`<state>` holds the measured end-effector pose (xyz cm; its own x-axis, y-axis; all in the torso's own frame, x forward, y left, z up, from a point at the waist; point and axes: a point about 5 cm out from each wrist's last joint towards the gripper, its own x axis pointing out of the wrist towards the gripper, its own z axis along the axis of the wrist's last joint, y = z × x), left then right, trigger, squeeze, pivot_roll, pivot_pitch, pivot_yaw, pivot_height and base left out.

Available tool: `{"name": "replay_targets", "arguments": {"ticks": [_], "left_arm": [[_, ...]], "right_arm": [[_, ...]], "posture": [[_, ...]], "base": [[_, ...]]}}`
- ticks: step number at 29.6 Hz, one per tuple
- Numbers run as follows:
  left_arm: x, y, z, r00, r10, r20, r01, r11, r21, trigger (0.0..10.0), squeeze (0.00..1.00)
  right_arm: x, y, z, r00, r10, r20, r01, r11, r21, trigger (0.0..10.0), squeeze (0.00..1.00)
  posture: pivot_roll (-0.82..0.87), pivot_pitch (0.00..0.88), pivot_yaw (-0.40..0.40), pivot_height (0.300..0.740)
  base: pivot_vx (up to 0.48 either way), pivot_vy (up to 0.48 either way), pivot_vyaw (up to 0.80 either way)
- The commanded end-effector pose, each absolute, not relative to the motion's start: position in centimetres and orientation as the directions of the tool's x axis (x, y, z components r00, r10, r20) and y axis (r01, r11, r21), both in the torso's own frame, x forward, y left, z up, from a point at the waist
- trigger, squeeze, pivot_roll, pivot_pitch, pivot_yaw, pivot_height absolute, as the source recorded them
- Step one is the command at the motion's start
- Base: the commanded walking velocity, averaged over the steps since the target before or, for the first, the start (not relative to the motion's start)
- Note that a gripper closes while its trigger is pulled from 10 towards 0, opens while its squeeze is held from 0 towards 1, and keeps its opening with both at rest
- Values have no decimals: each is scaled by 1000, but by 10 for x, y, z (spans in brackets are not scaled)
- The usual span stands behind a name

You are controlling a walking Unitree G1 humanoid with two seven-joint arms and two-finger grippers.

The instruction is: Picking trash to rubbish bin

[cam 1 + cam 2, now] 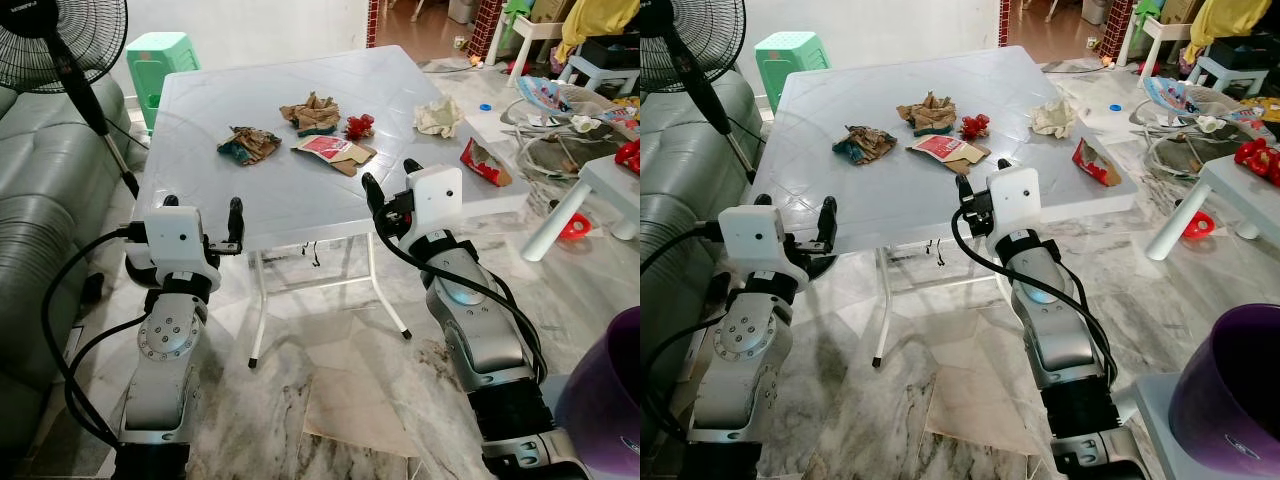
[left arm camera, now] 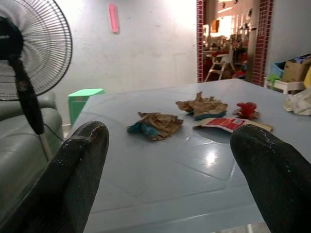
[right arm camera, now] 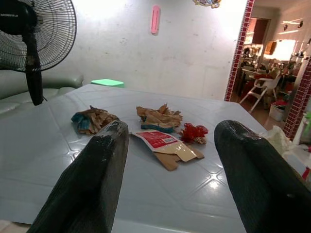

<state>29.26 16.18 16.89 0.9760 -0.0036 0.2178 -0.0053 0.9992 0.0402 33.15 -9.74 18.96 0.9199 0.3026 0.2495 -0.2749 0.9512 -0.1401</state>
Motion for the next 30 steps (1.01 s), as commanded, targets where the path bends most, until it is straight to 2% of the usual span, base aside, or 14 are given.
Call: {"name": "replay_targets", "arguments": {"ticks": [1,7,30], "left_arm": [[292,163,174,971,-1,238,-6,1000,27,10000,0],[291,161,176,967,-15,255,9,1000,22,10000,0],[288,159,173,968,-18,249,11,1000,27,10000,0]], "right_arm": [[329,-96,194,909,316,272,-284,947,-150,10000,0],[329,-94,194,904,330,273,-294,942,-165,10000,0],[328,-92,196,894,354,276,-313,932,-180,10000,0]], "posture": [[-17,51,27,740],[-18,51,23,740],[-24,57,17,740]], "base": [[285,0,0],[321,0,0],[453,0,0]]}}
